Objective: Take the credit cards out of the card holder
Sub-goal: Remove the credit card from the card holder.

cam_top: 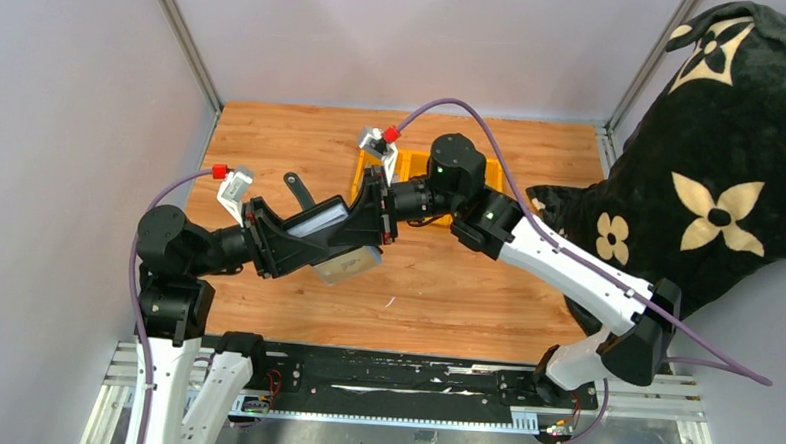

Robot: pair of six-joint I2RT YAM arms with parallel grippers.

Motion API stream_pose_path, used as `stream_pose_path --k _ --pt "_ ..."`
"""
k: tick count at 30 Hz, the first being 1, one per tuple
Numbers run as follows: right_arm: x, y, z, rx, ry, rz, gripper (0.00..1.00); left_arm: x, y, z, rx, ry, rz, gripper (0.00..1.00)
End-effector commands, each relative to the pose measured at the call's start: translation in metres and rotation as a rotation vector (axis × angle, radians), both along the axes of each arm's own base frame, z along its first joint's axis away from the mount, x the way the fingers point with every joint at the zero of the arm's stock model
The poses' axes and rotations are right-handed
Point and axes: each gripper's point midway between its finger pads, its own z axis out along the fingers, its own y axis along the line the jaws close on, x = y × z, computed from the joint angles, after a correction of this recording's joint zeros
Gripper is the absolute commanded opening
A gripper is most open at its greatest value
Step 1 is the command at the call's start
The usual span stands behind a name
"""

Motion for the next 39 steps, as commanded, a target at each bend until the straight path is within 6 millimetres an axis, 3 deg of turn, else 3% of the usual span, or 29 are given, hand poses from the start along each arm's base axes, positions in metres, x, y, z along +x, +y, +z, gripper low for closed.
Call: stream_pose_path --k 1,3,6,10,14,18,20,24,28,29,31,33,36,39 --pt "-0.014 0.004 0.005 -0.037 0.02 0.092 0.0 -0.004 0.0 -0.008 0.024 -0.008 -0.021 0.28" --pt "-0.017 0.006 0.006 -0.042 0.037 0.113 0.01 -0.001 0.0 -0.007 0.022 -0.008 -0.01 0.17" --pt "-0.023 0.003 0.008 -0.019 0.052 0.143 0.22 0.004 0.001 -0.003 0.012 -0.012 0.011 0.06" --pt "-0.033 -0.007 0.011 0.039 0.06 0.182 0.43 0.007 0.001 0.005 -0.015 -0.014 0.033 0.01" --pt "-0.038 -0.018 0.004 0.06 0.069 0.164 0.51 0.014 0.001 0.017 -0.068 0.003 0.058 0.0" --pt "-0.04 -0.025 -0.01 0.057 0.095 0.141 0.53 0.017 0.002 0.027 -0.119 0.01 0.081 0.0" --pt "-0.038 -0.027 -0.017 0.052 0.095 0.112 0.48 0.018 0.002 0.03 -0.133 0.004 0.085 0.0" --pt "-0.032 -0.03 -0.014 0.049 0.091 0.074 0.26 0.02 0.002 0.027 -0.133 0.025 0.084 0.0" --pt "-0.03 -0.03 -0.012 0.021 0.085 0.07 0.11 0.02 0.002 0.025 -0.132 0.025 0.088 0.0" --pt "-0.029 -0.03 -0.011 0.017 0.084 0.07 0.09 0.019 0.002 0.025 -0.133 0.026 0.087 0.03" --pt "-0.028 -0.028 -0.012 0.002 0.085 0.073 0.05 0.018 0.002 0.024 -0.13 0.028 0.083 0.35" --pt "-0.026 -0.027 -0.014 -0.026 0.09 0.072 0.0 0.019 0.001 0.021 -0.129 0.033 0.082 0.5" --pt "-0.023 -0.022 -0.022 -0.084 0.111 0.08 0.0 0.023 0.001 0.016 -0.122 0.044 0.084 0.56" --pt "-0.022 -0.018 -0.026 -0.117 0.128 0.098 0.0 0.026 0.001 0.01 -0.111 0.06 0.073 0.55"
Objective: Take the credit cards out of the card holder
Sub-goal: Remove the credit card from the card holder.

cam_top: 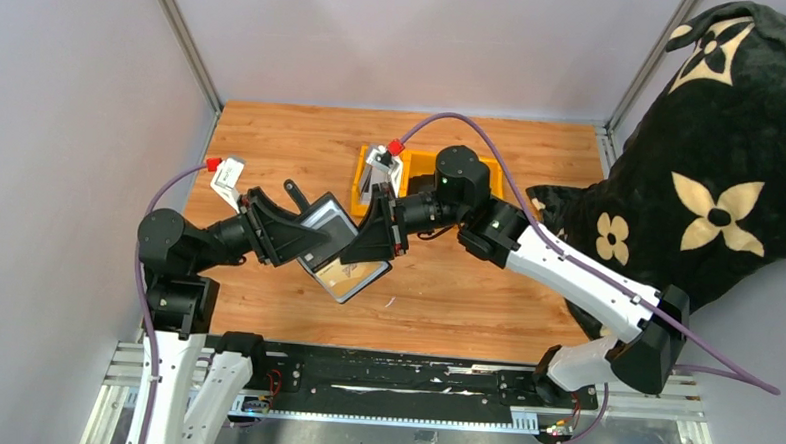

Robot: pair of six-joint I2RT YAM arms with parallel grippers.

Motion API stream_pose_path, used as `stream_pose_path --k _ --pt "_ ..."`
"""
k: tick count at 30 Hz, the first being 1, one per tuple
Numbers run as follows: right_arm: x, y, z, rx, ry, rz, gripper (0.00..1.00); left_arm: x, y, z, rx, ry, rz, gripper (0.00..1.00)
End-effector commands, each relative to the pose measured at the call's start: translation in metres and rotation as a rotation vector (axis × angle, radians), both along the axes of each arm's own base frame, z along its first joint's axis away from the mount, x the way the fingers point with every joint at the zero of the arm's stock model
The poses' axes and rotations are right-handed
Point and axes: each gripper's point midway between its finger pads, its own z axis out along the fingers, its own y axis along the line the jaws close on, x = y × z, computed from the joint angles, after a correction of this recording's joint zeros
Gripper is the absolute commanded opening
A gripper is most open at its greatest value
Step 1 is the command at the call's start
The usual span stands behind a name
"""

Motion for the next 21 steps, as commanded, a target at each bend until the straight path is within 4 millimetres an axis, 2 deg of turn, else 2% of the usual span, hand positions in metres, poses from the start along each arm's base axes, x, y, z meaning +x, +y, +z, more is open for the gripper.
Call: stream_pose_path --k 1,5,9,12,16,21 --pt "-0.006 0.001 0.001 -0.039 0.007 0.064 0.0 0.01 0.001 -0.007 0.01 0.001 0.009 0.54" --pt "-0.003 0.005 -0.007 -0.094 0.037 0.069 0.0 0.006 -0.002 -0.008 -0.001 0.018 -0.035 0.48" --pt "0.006 0.012 -0.011 -0.145 0.061 0.046 0.0 -0.003 -0.003 -0.01 0.011 -0.006 -0.068 0.48" --pt "0.014 0.018 -0.015 -0.191 0.089 0.015 0.0 -0.006 -0.002 -0.021 0.06 -0.029 -0.064 0.48" --pt "0.02 0.022 -0.017 -0.227 0.097 -0.012 0.0 -0.003 0.003 -0.038 0.154 -0.059 -0.024 0.48" --pt "0.025 0.02 -0.028 -0.293 0.092 -0.046 0.0 0.01 0.011 -0.044 0.222 -0.103 0.065 0.47"
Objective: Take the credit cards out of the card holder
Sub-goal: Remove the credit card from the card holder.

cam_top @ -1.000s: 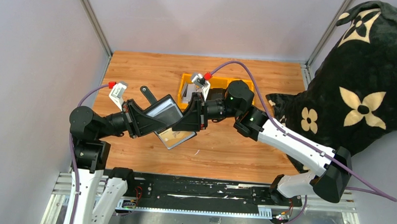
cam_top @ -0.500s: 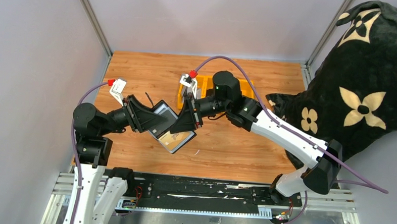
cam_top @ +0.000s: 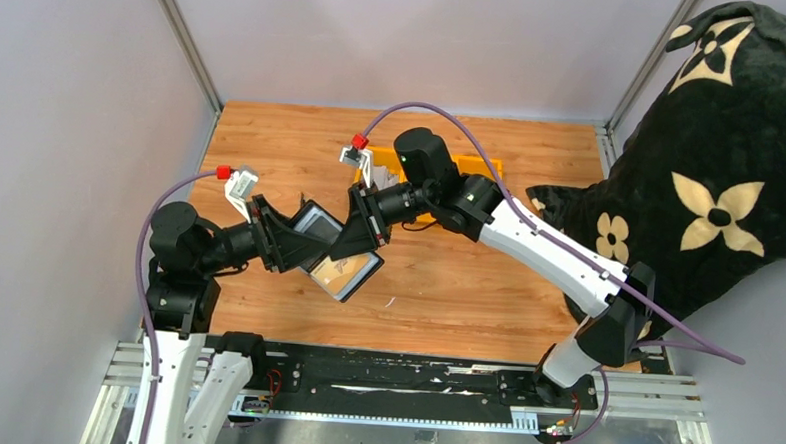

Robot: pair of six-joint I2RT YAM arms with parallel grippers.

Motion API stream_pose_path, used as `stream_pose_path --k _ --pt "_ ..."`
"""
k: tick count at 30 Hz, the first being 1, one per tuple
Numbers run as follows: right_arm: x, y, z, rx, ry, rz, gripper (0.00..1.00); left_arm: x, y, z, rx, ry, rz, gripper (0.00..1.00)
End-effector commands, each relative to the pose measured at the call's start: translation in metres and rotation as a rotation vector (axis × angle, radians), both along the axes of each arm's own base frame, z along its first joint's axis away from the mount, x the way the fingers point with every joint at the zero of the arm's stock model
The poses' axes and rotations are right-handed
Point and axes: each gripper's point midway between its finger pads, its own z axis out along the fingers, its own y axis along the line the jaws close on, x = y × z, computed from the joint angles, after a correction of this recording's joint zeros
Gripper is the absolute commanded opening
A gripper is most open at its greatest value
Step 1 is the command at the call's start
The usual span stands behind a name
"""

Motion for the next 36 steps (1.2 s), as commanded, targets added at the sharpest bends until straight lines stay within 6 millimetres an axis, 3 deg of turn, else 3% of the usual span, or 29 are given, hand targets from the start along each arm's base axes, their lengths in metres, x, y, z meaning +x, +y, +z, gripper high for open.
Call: stream_pose_path --k 1,5,8,11,14,21,24,27,31,36 --pt "0.005 -0.002 0.0 -0.048 -0.033 -0.041 0.0 0.006 0.008 -0.003 0.081 -0.085 0.064 0.46" --pt "0.011 -0.002 -0.009 -0.097 -0.034 -0.078 0.0 0.01 0.011 -0.005 0.105 -0.125 0.095 0.43" --pt "0.013 0.0 -0.009 -0.104 -0.026 -0.084 0.01 0.013 0.015 -0.008 0.129 -0.161 0.12 0.31" --pt "0.01 0.0 -0.008 -0.089 -0.019 -0.062 0.1 0.012 0.015 -0.006 0.133 -0.182 0.126 0.15" --pt "0.001 0.0 -0.01 -0.054 0.015 -0.011 0.19 0.003 0.009 0.002 0.079 -0.164 0.075 0.06" --pt "-0.02 -0.012 0.004 0.132 0.084 0.118 0.41 -0.005 -0.005 0.021 -0.066 -0.007 -0.047 0.0" --pt "-0.024 -0.019 0.005 0.19 0.088 0.133 0.45 -0.006 -0.006 0.031 -0.098 0.015 -0.059 0.0" --pt "-0.027 -0.024 0.008 0.215 0.084 0.136 0.44 -0.009 -0.007 0.037 -0.123 0.023 -0.063 0.0" --pt "-0.026 -0.027 0.015 0.247 0.068 0.135 0.32 -0.012 -0.007 0.039 -0.144 0.042 -0.068 0.0" --pt "-0.029 -0.029 0.024 0.271 0.047 0.161 0.21 -0.014 -0.008 0.034 -0.159 0.082 -0.067 0.13"
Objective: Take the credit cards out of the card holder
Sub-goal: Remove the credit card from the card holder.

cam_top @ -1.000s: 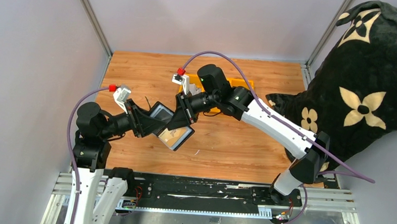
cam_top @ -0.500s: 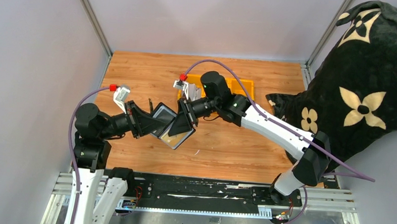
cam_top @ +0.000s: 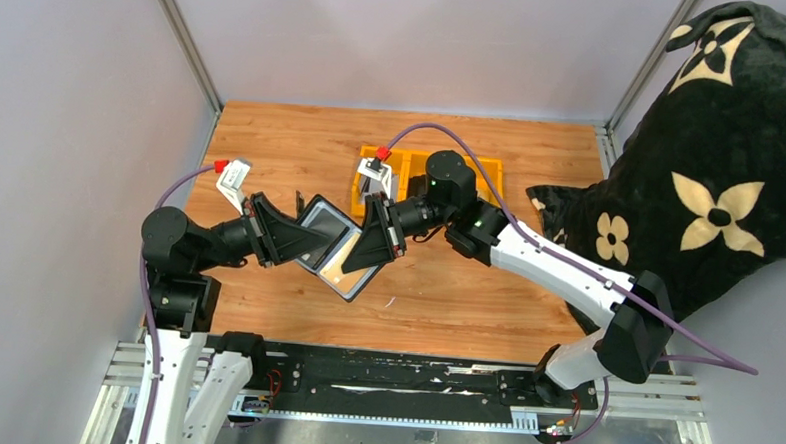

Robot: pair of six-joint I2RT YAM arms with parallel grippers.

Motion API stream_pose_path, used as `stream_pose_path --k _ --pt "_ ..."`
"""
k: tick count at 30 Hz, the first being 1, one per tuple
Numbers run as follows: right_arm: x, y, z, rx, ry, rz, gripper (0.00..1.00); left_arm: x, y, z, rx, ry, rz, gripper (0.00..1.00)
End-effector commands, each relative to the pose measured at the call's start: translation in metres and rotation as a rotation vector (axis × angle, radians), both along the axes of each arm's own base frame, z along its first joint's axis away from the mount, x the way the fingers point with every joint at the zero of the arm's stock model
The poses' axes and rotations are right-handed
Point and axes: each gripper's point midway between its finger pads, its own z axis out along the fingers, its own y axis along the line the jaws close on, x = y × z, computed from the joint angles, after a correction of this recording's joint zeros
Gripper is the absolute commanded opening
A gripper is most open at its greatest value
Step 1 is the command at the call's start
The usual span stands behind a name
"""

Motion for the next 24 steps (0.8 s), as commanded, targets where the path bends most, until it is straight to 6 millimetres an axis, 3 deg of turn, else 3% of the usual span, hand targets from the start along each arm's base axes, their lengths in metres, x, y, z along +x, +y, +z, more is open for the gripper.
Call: stream_pose_path --k 1,4,8,13,16,19,24 --pt "-0.009 -0.009 0.027 0.087 -0.049 0.057 0.16 -0.003 0.0 -0.001 -0.027 0.02 -0.004 0.17" --pt "-0.009 -0.009 0.025 0.074 -0.049 0.055 0.01 0.0 -0.001 -0.006 -0.029 0.054 -0.009 0.28" --pt "-0.008 -0.01 0.02 0.048 -0.057 0.044 0.0 0.004 -0.001 -0.006 -0.022 0.048 -0.007 0.37" --pt "-0.008 -0.012 0.018 0.032 -0.067 0.043 0.0 0.008 -0.001 -0.006 -0.034 0.071 -0.009 0.38" --pt "-0.008 -0.012 0.019 0.031 -0.074 0.042 0.0 0.006 -0.002 -0.004 -0.04 0.066 -0.015 0.32" --pt "-0.008 -0.011 0.02 0.03 -0.08 0.047 0.0 0.003 -0.002 -0.003 -0.047 0.062 -0.027 0.19" --pt "-0.007 -0.012 0.02 0.021 -0.093 0.047 0.16 0.003 -0.002 -0.003 -0.054 0.073 -0.032 0.04"
